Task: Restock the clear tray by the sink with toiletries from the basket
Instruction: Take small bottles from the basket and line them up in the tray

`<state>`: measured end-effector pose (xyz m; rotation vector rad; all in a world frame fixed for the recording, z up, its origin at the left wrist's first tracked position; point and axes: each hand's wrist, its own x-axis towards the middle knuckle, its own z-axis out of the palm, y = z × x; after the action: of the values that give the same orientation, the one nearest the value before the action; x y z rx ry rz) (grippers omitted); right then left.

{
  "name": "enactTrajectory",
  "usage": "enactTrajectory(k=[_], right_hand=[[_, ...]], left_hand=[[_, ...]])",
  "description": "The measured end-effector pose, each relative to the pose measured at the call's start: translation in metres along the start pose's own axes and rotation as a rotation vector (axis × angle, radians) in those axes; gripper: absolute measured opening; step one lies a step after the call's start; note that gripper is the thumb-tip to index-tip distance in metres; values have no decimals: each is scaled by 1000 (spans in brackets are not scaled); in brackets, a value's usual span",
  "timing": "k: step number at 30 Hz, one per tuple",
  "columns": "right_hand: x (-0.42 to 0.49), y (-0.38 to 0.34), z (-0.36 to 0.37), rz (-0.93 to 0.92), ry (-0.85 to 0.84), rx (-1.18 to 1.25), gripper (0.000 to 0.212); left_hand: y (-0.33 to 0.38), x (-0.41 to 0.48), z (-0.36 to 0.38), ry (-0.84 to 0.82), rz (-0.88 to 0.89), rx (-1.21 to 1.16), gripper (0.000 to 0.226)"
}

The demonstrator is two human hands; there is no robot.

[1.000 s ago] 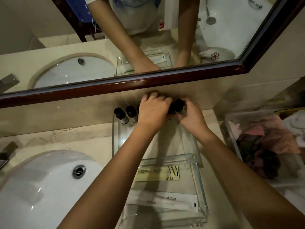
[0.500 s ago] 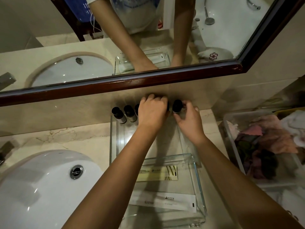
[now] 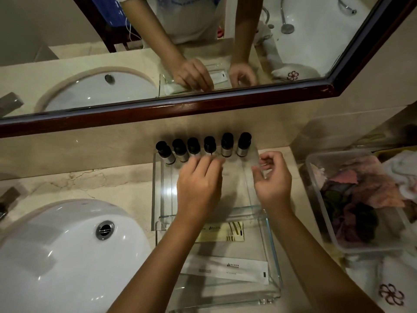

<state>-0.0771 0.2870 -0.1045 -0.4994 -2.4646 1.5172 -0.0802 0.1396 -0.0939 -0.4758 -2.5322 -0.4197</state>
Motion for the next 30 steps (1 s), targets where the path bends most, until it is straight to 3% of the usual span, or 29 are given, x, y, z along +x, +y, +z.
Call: enactTrajectory(k=[7,10,14,24,30], right_hand=[[40,-41,-3,-424,-171,-396,31],[51,-48,9,-461,-281,-584,36],[57,-49,20,-410,-350,-697,41],[58,-50,22,-409,-335,-678,34],[58,-49,21,-409,-322,-640,31]], left_hand=[[1,-54,4,-343,-271,-192,21],[5,-46,6,-409,-446,-315,22],[7,-32,12,-436,-513,-371,36],[10,-10,25,-602,-317,-336,56],[10,-6,26,-621,-273,-308,59]])
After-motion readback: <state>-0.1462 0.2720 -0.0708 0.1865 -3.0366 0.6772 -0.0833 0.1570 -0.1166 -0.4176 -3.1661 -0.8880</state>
